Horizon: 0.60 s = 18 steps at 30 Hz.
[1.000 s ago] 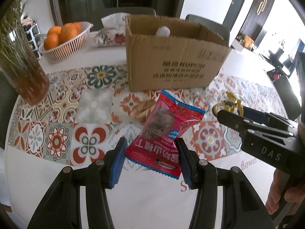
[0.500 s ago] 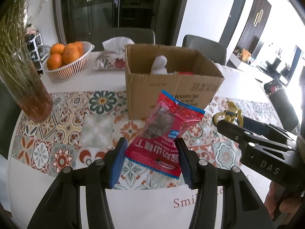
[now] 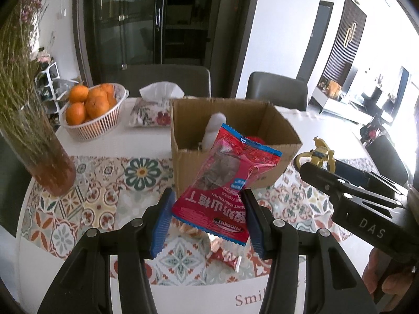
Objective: Organize soft objects
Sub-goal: 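Lift the snack bag and yellow toy and carry both over the box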
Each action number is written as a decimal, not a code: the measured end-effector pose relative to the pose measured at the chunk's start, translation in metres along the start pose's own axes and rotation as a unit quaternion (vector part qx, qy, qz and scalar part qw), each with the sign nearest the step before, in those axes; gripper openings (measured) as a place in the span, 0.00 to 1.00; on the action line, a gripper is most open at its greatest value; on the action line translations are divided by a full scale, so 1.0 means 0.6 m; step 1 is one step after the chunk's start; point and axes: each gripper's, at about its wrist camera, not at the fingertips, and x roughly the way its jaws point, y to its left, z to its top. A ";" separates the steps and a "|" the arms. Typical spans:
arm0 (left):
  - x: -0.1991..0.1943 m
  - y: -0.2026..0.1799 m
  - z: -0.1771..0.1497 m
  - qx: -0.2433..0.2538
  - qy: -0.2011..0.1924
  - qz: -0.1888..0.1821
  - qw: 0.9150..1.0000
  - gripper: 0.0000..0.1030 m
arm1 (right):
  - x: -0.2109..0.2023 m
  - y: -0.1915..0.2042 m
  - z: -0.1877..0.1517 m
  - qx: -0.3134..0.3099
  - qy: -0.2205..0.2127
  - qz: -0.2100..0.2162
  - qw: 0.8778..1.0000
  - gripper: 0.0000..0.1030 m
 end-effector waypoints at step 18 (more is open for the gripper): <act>0.028 0.005 0.077 0.002 -0.026 -0.005 1.000 0.50 | 0.006 -0.006 0.079 -0.004 -0.039 -0.003 0.999 0.57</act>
